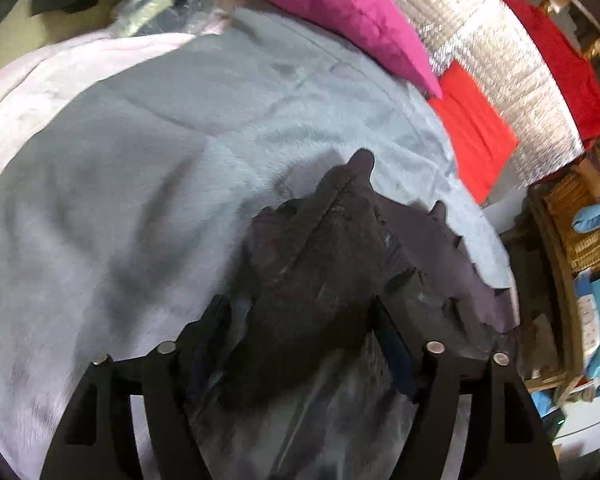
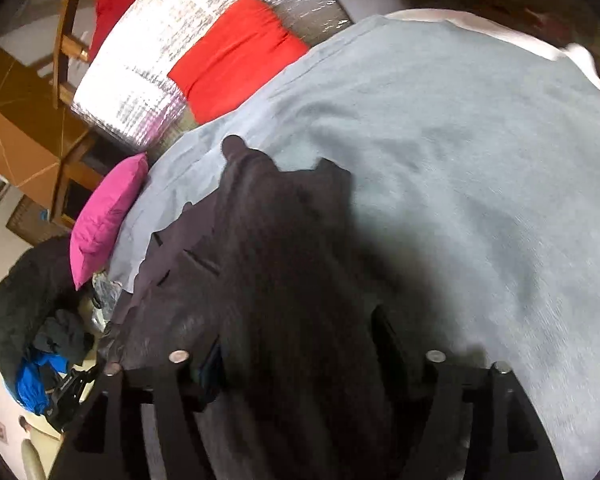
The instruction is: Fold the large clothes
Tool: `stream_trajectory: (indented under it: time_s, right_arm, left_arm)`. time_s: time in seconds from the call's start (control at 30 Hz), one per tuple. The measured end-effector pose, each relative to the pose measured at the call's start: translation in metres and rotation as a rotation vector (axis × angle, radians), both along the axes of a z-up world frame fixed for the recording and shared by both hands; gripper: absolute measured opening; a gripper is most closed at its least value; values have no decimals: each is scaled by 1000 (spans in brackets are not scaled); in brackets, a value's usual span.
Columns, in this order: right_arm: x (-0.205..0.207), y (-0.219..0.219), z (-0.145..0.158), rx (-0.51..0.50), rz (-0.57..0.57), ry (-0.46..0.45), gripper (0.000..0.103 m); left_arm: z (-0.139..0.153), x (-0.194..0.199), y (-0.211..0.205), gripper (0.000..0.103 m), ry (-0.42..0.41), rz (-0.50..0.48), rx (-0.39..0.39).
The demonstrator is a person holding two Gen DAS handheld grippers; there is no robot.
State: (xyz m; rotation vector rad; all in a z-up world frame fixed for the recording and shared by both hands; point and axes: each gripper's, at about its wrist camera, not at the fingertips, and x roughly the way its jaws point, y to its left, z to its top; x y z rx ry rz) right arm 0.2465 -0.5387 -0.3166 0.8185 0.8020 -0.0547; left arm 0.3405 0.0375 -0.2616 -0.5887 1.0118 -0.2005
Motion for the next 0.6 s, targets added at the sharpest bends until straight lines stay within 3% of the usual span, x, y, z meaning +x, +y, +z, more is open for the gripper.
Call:
stream_trajectory:
  time_s: [0.07,0.13,0.23,0.33,0.47,0.6]
  right_arm:
    - [-14,0,-4,29,-11,-14,71]
    - [-23,6,-7,11,-15,-20,64]
    - [-33,15,-8,-6,-51,-9,52]
    - [-30,18,-6,-33,-83,19,51]
    - [-26,16,9,-26,-88,79,55]
    - [-56,17,41,-69,-160,-8,59]
  left_arm:
    - [0,-11,8,76,-17,31,-17]
    - [-4,-14,5,76,-14,43,-1]
    - [-17,-2,-9,78,25,10,172]
    - [-28,8,-10,80,44,4,163]
    - [-17,-2,-7,78,21,22,144]
    - [17,-32,1,78,-131,49,133]
